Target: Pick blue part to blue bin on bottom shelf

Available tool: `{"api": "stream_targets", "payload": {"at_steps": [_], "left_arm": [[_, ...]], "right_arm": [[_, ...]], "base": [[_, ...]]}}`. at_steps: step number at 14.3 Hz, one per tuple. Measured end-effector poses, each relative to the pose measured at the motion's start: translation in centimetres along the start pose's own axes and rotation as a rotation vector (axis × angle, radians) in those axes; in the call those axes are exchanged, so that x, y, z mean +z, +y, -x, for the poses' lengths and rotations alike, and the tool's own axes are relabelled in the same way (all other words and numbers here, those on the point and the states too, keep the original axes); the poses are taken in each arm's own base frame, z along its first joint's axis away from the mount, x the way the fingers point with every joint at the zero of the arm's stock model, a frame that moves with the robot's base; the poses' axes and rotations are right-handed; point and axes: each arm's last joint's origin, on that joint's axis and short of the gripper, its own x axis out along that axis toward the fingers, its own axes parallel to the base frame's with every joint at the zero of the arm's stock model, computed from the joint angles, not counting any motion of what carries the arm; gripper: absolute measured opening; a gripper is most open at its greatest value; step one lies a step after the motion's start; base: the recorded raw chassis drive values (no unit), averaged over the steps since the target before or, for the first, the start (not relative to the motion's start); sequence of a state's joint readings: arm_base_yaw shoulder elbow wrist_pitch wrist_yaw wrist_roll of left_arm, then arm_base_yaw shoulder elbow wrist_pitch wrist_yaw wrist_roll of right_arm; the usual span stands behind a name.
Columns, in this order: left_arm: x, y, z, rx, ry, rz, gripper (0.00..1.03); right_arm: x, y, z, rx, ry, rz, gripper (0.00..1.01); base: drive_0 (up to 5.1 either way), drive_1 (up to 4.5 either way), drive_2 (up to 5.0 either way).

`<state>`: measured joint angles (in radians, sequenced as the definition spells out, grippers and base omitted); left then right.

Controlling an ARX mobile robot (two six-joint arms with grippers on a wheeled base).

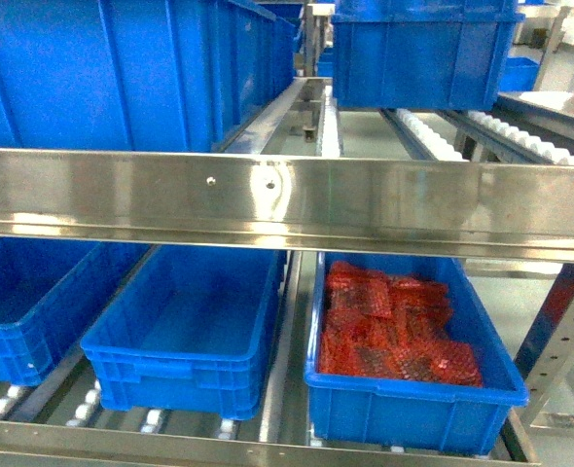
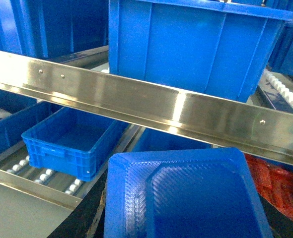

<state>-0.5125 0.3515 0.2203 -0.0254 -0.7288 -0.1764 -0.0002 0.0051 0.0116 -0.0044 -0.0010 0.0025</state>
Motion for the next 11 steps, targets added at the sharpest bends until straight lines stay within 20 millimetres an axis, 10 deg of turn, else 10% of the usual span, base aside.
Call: {"api": "stream_targets", "payload": {"at_steps": [11], "left_arm": [[0.0, 0.0, 0.0, 0.0, 0.0, 0.0, 0.44]], "right_arm": [[0.0, 0.0, 0.0, -0.001, 0.0, 0.001, 0.98]], "base": [[0.0, 0.0, 0.0]]}}
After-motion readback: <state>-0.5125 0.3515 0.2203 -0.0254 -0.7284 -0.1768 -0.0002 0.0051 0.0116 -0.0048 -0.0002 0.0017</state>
